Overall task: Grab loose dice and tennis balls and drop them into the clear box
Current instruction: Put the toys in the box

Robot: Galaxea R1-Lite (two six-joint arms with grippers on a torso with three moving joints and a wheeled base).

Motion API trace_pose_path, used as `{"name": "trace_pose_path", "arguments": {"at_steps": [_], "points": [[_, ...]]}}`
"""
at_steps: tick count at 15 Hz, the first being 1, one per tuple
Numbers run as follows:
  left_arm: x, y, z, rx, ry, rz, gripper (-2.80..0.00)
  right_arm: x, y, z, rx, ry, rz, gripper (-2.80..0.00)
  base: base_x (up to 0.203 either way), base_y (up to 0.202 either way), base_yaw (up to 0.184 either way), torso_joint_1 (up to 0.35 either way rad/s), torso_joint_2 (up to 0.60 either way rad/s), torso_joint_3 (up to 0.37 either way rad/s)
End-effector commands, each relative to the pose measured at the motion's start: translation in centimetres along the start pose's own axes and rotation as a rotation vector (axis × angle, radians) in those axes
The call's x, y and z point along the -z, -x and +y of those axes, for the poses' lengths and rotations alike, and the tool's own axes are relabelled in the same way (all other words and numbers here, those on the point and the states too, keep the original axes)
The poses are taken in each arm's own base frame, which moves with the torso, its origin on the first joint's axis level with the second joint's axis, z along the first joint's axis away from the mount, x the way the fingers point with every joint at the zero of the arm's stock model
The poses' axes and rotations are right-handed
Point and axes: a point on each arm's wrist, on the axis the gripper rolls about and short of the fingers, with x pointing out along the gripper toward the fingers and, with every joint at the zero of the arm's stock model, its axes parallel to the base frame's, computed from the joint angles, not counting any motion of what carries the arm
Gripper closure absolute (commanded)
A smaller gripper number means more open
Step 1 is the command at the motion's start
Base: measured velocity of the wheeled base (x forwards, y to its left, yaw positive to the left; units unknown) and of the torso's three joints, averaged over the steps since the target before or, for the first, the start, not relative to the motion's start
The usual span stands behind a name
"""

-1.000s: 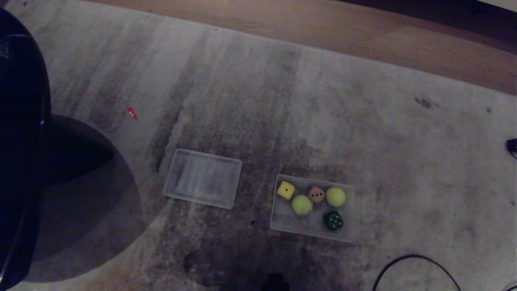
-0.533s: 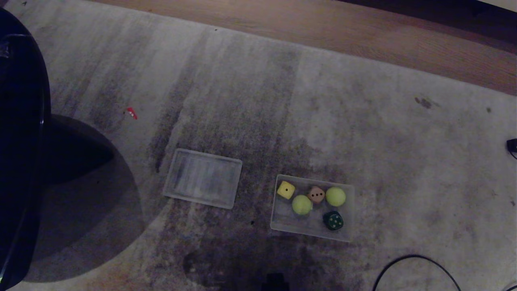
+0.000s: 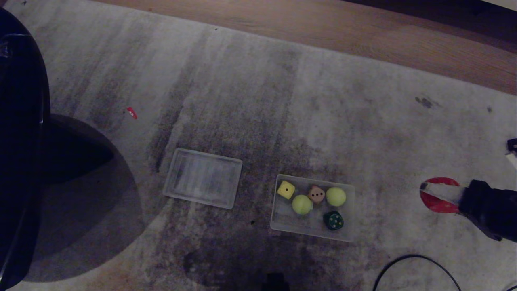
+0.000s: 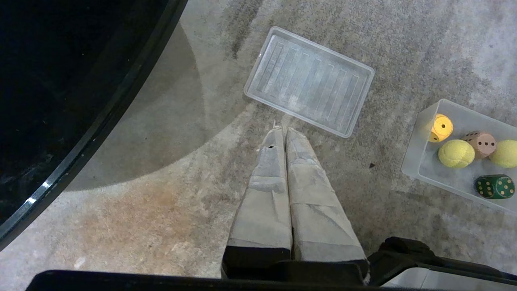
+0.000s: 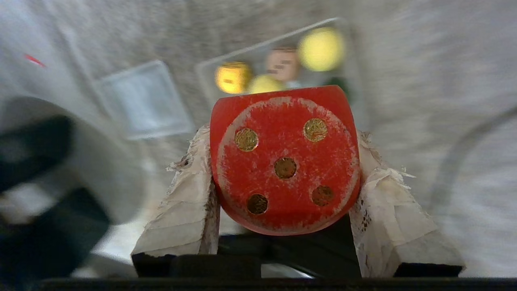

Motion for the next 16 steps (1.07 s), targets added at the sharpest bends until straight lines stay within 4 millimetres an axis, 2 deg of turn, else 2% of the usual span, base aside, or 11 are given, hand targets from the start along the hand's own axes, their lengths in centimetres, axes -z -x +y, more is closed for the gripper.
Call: {"name": "trace_pose_path", "arguments": {"at_steps": [1,3,6,16], "points": [[0.0,0.0,0.0,-0.001,0.001,0.000,0.00,0.4,-6.0,0.1,0.025,-0.082,0.126,0.00,0.000,0.000,0.000,0.000,0.00,0.000],[0.0,0.0,0.0,-0.001,0.001,0.001,0.00,0.3,-8.7,1.3,-0.002,-0.097,0.160,0.00,0.000,0.000,0.000,0.000,0.00,0.000],[0.0,0.0,0.0,-0.001,0.001,0.000,0.00,1.7,-11.7,1.9,-0.003,-0.087,0.237,0.00,0.000,0.000,0.000,0.000,0.00,0.000],[0.0,0.0,0.0,-0.001,0.001,0.000,0.00,6.6,-19.4,0.0,0.093,-0.068,0.414,0.00,0.000,0.000,0.000,0.000,0.00,0.000]]}}
